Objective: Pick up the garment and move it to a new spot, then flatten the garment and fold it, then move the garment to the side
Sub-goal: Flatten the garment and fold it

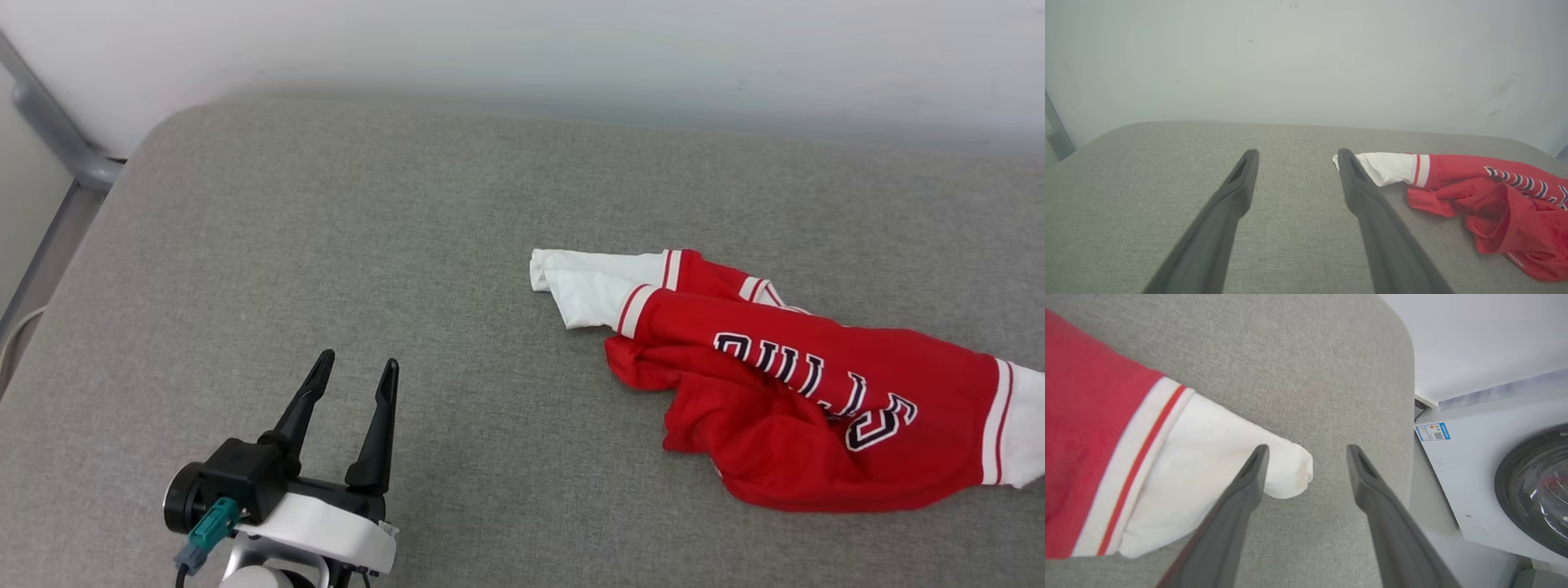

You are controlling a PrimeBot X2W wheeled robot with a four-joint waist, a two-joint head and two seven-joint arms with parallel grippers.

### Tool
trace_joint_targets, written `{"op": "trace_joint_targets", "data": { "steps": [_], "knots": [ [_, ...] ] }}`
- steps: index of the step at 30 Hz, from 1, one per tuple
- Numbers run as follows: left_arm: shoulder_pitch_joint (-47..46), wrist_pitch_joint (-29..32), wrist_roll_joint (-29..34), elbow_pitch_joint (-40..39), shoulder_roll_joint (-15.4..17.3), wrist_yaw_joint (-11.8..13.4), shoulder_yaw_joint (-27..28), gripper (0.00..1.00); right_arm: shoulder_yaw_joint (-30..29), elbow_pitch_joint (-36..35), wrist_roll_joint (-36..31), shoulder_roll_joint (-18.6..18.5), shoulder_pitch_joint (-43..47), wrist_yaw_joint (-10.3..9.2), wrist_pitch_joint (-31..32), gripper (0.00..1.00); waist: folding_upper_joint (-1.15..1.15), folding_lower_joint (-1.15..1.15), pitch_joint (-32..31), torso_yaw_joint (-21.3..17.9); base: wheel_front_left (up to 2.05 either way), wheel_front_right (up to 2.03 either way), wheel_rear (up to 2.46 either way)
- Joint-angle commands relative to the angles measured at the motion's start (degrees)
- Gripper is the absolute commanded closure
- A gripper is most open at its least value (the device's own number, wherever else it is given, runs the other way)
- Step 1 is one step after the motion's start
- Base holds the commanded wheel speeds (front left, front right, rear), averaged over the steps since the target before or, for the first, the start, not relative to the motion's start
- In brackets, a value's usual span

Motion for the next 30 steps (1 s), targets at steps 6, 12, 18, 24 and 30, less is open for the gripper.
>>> {"op": "trace_joint_targets", "data": {
  "steps": [6,12,18,24,30],
  "knots": [
    [1.36,-0.14,0.21,-0.07,0.1,-0.1,0.97,0.0,-4.68,-4.24,1.79,5.54,-1.01,-0.1,-7.48,0.0,0.0,0.0,-3.25,-2.37,0.0,0.0,0.0],
    [2.18,-0.15,0.49,-0.26,0.35,-0.1,1.6,0.0,-8.28,-12.86,2.58,11.73,2.2,-0.09,-13.99,0.0,0.0,0.0,-6.09,-3.54,0.0,0.0,0.0],
    [3.31,-0.15,0.53,-0.57,0.51,-0.1,2.14,0.0,-10.1,-21.09,4.57,19.15,6.35,-0.1,-18.04,0.0,0.0,0.0,-8.02,-4.07,0.0,0.0,0.0],
    [4.4,-0.15,0.63,-1.18,0.27,-0.1,2.24,0.0,-9.22,-28.93,5.01,28.16,13.4,-0.09,-22.84,0.0,0.0,0.0,-8.91,-3.97,0.0,0.0,0.0],
    [5.1,-0.15,0.71,-1.43,0.11,-0.1,2.05,0.0,-7.47,-29.91,5.47,32.45,18.52,-0.09,-26.76,0.0,0.0,0.0,-9.02,-3.64,0.0,0.0,0.0]
  ]
}}
